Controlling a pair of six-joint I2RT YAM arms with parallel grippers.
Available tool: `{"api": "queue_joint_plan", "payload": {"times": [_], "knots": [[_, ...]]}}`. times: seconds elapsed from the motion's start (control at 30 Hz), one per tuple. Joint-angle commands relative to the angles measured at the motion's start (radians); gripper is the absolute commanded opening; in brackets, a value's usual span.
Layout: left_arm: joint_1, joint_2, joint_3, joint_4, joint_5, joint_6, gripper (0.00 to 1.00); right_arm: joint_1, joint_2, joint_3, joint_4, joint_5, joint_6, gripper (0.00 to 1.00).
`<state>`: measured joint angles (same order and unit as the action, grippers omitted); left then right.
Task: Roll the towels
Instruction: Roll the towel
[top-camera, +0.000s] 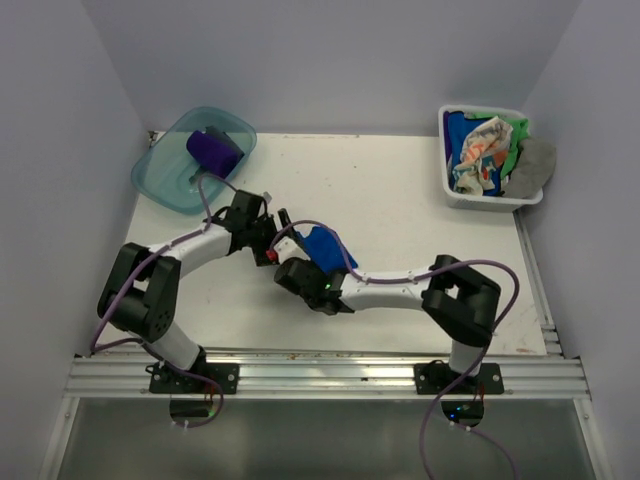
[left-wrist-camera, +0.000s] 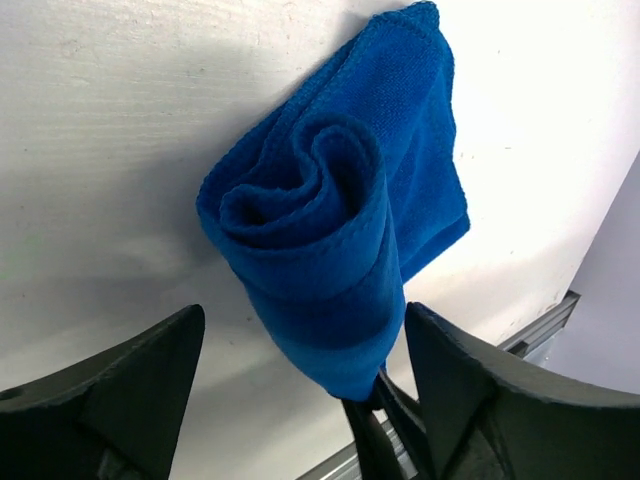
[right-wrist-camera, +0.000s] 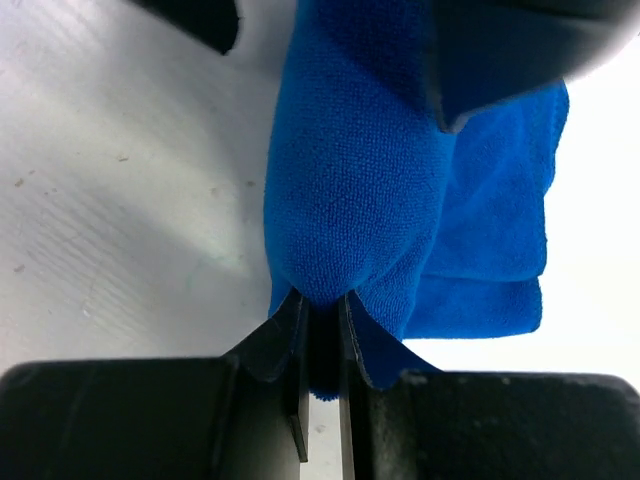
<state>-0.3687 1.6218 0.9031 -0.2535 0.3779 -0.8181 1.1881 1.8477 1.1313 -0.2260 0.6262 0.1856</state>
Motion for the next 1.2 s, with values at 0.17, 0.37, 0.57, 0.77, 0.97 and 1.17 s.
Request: {"api": "queue_joint_plan", "payload": {"times": [0.17,0.37,0.57,0.77,0.97,1.17], "knots": [[0.011,-0.076,0.039,-0.029,0.015,0.023,0.94,-0.171,-0.186,-0.148,0.220,-0.471,0.109,0.03],[0.011,-0.066,0.016,-0.003,0.035,0.022,0.94,-0.260,-0.200,-0.182,0.289,-0.736,0.172,0.03],[0.010,-0.045,-0.006,0.036,0.067,0.017,0.93,-0.355,-0.189,-0.226,0.387,-0.953,0.259,0.03],[0.010,-0.014,-0.015,0.059,0.076,0.019,0.90,-0.452,-0.131,-0.268,0.496,-1.143,0.362,0.03],[0.010,0.029,-0.023,0.082,0.069,0.020,0.81,-0.489,-0.059,-0.255,0.519,-1.234,0.400,0.06],[0.011,0.046,-0.021,0.085,0.066,0.023,0.68,-0.496,-0.053,-0.234,0.430,-1.200,0.368,0.17]]}}
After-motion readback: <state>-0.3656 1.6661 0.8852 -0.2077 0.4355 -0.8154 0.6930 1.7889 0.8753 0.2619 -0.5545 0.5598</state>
